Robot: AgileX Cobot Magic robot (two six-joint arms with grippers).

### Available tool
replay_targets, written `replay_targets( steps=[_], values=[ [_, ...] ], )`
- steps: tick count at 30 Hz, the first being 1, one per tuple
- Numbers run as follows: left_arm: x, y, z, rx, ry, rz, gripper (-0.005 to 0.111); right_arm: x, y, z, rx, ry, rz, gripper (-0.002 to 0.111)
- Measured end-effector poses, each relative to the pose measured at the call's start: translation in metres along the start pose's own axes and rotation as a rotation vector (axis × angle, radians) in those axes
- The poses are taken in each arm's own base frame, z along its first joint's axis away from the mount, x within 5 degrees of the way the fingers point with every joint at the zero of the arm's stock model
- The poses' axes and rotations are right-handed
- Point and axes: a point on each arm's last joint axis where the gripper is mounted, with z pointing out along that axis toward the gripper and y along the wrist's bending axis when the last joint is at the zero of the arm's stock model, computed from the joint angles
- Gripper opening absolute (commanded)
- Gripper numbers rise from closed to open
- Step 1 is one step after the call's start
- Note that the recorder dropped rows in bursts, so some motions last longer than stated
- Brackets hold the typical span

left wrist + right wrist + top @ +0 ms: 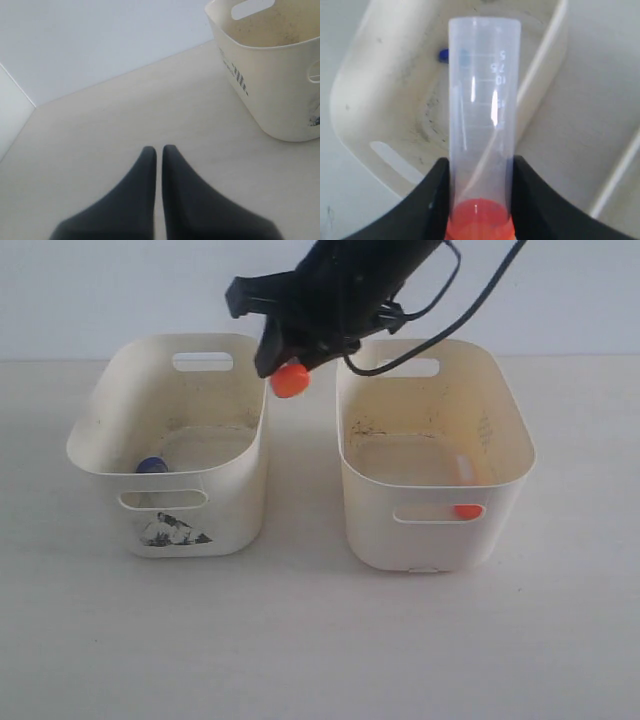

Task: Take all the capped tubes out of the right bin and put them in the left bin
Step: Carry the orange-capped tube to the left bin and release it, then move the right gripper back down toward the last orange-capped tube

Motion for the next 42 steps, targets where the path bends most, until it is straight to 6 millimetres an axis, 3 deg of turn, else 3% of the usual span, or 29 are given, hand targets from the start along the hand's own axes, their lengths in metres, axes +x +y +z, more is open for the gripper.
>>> replay_targets(
  steps=[4, 8, 17, 19, 24, 25, 27, 31, 39, 42],
  values=[
    [0.000, 0.000, 0.000, 0.000, 0.000, 0.000, 0.004, -0.005, 0.027, 0.011, -0.017, -0.103, -0.087, 0.000],
    [0.000, 0.000, 0.000, 0.000, 0.000, 0.000, 0.004, -0.008, 0.039, 0.027, -0.018, -0.171, -0.125, 0.000],
    [0.000, 0.000, 0.000, 0.000, 0.000, 0.000, 0.004, -0.007, 0.032, 0.056, -0.007, -0.191, -0.107, 0.002],
    [0.000, 0.000, 0.000, 0.000, 0.000, 0.000, 0.004, -0.007, 0.031, 0.058, -0.004, -0.191, -0.109, 0.014],
    [0.000, 0.000, 0.000, 0.000, 0.000, 0.000, 0.004, -0.007, 0.030, 0.060, -0.001, -0.198, -0.118, 0.066],
    [0.000, 0.000, 0.000, 0.000, 0.000, 0.000, 0.004, -0.008, 0.030, 0.060, 0.000, -0.199, -0.118, 0.066],
    [0.000, 0.000, 0.000, 0.000, 0.000, 0.000, 0.004, -0.008, 0.029, 0.061, 0.001, -0.205, -0.108, 0.053],
    [0.000, 0.000, 0.000, 0.000, 0.000, 0.000, 0.004, -0.008, 0.029, 0.061, -0.003, -0.207, -0.084, -0.001],
    [0.000, 0.000, 0.000, 0.000, 0.000, 0.000, 0.004, -0.004, 0.027, 0.061, 0.023, -0.162, -0.127, 0.001],
    [0.000, 0.000, 0.000, 0.000, 0.000, 0.000, 0.004, -0.001, 0.026, 0.051, 0.075, -0.112, -0.148, 0.001]
  ],
)
